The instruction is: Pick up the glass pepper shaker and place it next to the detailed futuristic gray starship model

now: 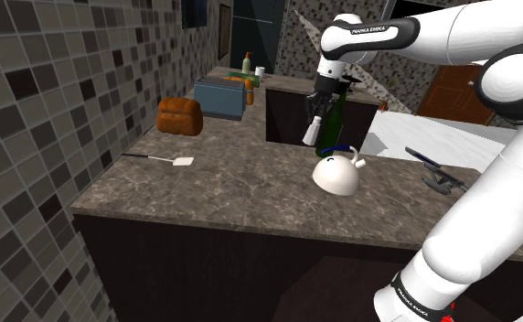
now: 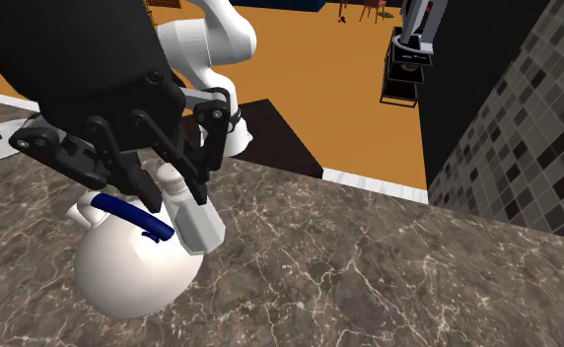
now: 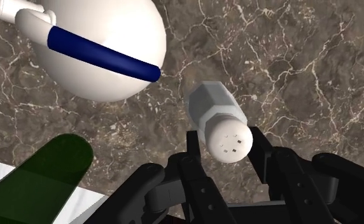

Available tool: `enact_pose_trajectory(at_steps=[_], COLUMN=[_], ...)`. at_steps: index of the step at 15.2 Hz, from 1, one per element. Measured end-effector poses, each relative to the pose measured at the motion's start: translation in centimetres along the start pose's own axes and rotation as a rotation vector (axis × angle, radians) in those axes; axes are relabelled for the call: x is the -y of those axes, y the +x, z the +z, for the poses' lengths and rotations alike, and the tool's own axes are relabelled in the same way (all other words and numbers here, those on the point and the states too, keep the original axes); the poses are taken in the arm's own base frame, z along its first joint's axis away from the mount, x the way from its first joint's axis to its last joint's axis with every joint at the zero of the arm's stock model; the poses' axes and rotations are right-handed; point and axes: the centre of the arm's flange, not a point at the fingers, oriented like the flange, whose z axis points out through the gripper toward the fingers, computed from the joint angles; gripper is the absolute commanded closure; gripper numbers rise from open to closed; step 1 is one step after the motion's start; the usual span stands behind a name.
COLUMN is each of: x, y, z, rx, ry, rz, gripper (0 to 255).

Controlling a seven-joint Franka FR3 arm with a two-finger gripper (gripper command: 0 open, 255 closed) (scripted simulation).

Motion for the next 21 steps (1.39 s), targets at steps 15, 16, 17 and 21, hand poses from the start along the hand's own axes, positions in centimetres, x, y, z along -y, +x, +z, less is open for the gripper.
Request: enact_pose_trajectory(at_steps=[15, 16, 17, 21], x=[0.6, 0.0, -0.8, -5.8], y=[-0.3, -0.5, -0.7, -1.6], z=[-7.9, -8.2, -8.3, -8.9], rx=[0.0, 0.0, 0.0, 0.001], ry=[0.0, 0.0, 0.0, 0.0], rz=[0.0, 0.0, 0.0, 0.001], gripper=[255, 255, 255, 255])
